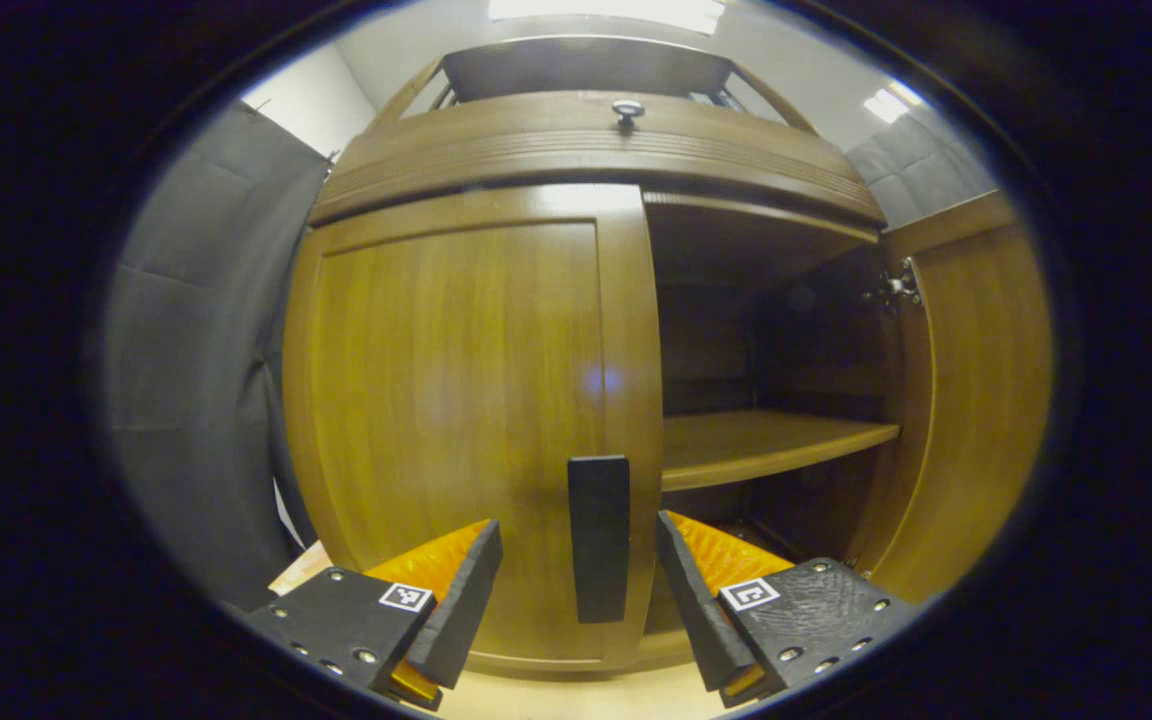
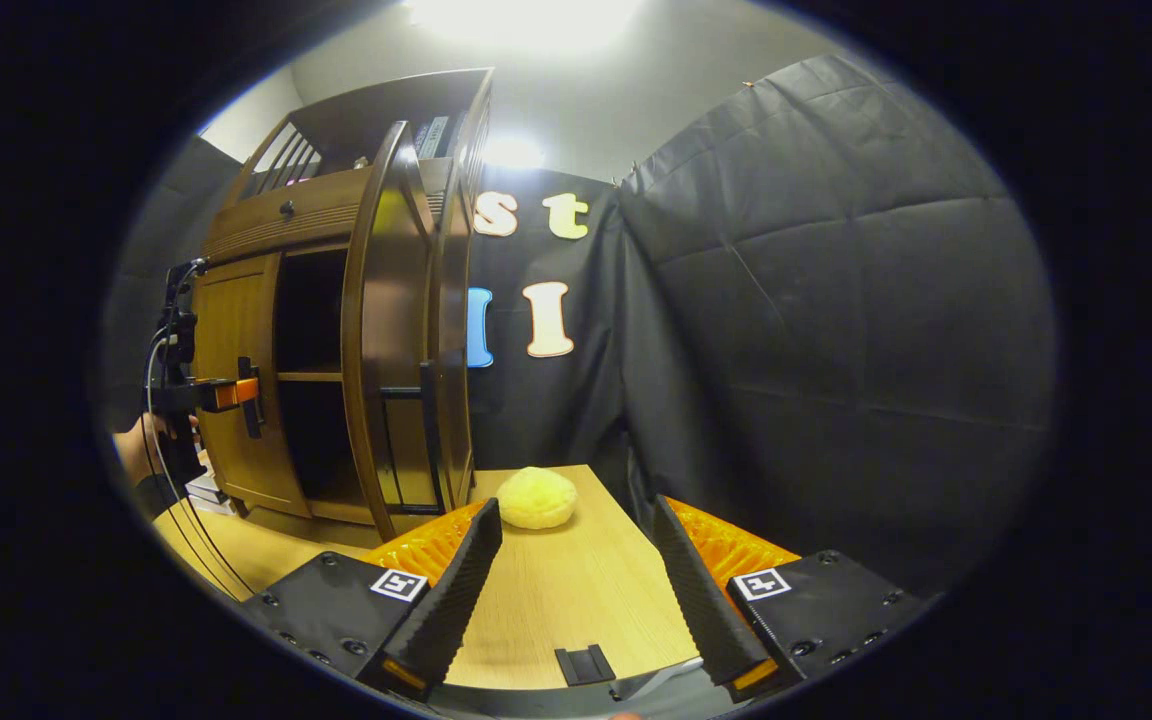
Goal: Open the right door of the double-door shoe cabinet with the right hand, and open the left door with the left hand.
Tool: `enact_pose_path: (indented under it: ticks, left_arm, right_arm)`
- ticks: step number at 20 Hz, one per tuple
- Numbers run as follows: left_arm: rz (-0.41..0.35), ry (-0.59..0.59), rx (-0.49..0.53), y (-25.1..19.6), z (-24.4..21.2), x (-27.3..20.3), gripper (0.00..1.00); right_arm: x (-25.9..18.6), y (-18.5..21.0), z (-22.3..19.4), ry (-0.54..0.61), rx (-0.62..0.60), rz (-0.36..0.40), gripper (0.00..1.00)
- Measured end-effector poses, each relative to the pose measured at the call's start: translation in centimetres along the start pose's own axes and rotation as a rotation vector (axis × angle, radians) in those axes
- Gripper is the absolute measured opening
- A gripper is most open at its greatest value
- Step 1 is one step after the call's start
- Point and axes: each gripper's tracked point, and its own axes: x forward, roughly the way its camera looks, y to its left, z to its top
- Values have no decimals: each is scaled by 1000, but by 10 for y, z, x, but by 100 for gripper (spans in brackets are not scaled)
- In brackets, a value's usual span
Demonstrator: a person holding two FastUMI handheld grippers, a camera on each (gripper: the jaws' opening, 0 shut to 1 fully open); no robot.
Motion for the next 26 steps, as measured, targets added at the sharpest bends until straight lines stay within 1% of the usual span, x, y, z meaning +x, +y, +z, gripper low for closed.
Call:
enact_pose_path:
  ticks: [4,5,6,7,9,10,11,13,15,17,18,20,21,24,26]
  left_arm:
    - [-15,21,-16,-4,-13,15,89]
    - [3,14,-23,-1,-13,20,87]
    - [-9,23,-35,-2,-15,20,73]
    - [-6,38,-37,1,-21,24,59]
    - [-44,30,-52,-9,-21,31,58]
    - [-42,35,-40,-11,-18,20,44]
    - [-45,36,-28,-9,-19,24,29]
    - [-43,50,-61,-9,-22,23,22]
    - [-47,62,-69,-9,-21,16,17]
    - [-55,63,-68,-9,-19,9,17]
    - [-59,62,-66,-8,-19,2,19]
    - [-62,55,-67,-3,-20,-17,19]
    - [-64,50,-72,-1,-21,-26,17]
    - [-69,45,-72,8,-21,-50,19]
    - [-61,41,-76,14,-21,-65,17]
  right_arm:
    - [1,3,-2,14,7,-16,92]
    - [0,4,-3,15,2,-19,95]
    - [1,6,-4,19,-3,-18,92]
    - [1,6,-6,21,-9,-15,92]
    - [1,9,-4,16,-18,-8,92]
    - [0,10,-1,11,-21,-4,92]
    - [-1,10,-1,8,-23,-2,92]
    - [-2,12,1,4,-23,3,92]
    - [-4,12,3,-1,-19,6,93]
    - [-8,10,5,-8,-12,9,93]
    - [-9,10,5,-8,-8,11,95]
    - [-12,9,4,-11,-3,18,95]
    - [-12,10,5,-12,0,23,95]
    - [-11,16,5,-15,5,44,95]
    - [-11,22,6,-16,5,63,95]
